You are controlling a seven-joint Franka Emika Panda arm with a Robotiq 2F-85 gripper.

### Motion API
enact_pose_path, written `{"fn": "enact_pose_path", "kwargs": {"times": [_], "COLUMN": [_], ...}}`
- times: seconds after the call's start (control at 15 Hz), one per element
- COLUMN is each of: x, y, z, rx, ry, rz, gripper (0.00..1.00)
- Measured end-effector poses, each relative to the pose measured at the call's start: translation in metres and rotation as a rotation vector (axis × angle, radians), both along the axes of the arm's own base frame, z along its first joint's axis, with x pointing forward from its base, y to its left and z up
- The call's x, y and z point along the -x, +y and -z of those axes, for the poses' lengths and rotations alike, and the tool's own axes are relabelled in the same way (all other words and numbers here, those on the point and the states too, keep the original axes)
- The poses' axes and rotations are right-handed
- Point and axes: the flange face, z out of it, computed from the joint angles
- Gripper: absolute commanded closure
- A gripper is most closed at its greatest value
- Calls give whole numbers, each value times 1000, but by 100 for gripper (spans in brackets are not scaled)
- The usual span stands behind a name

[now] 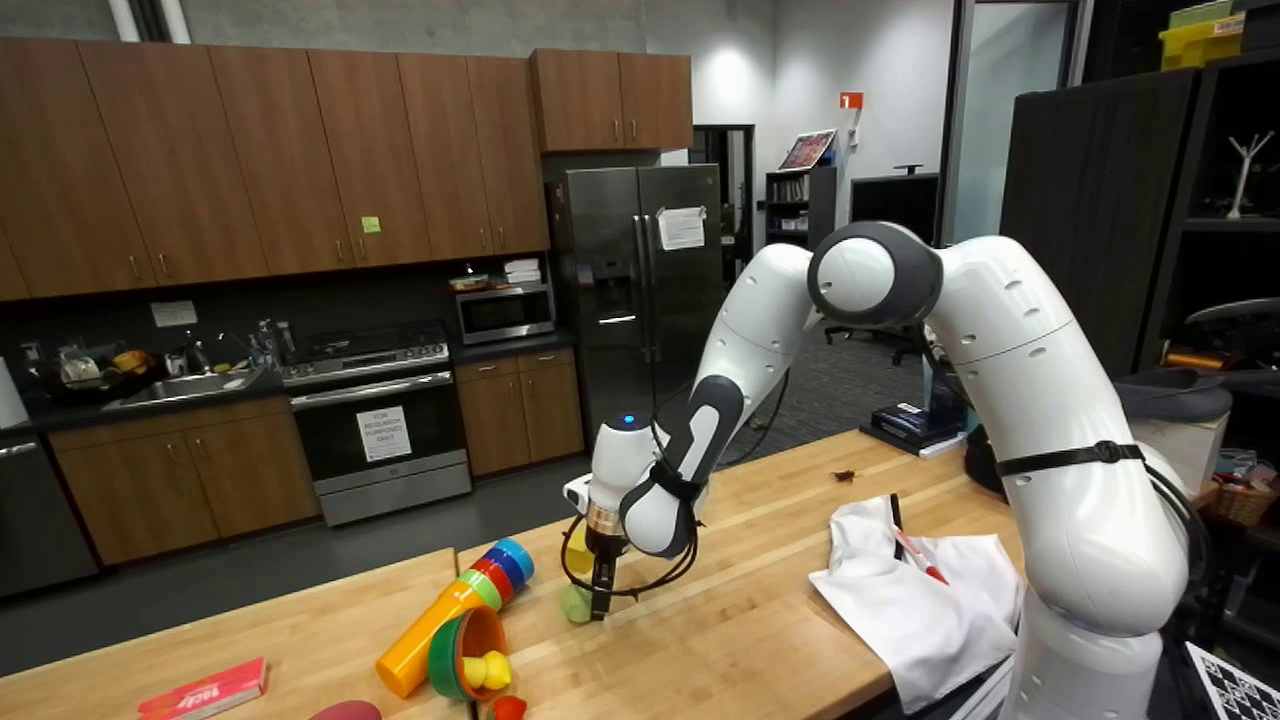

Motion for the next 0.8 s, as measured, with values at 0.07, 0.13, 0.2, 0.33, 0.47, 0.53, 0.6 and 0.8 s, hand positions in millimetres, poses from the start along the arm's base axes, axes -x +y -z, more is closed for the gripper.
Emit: {"fn": "enact_pose_path", "kwargs": {"times": [0.07,0.13,0.2,0.33,0.47,0.53,0.6,0.8], "x": [-1,-1,-2,-2,-1,-1,-1,-3], "y": [4,8,11,18,27,31,35,45], "z": [-3,-5,-6,-9,-12,-13,-14,-11], "rx": [-9,-13,-16,-24,-32,-36,-39,-42], "ry": [-8,-12,-14,-17,-16,-19,-21,-24], "rz": [4,11,18,33,46,51,56,71], "gripper": [0,0,0,0,0,0,0,0]}}
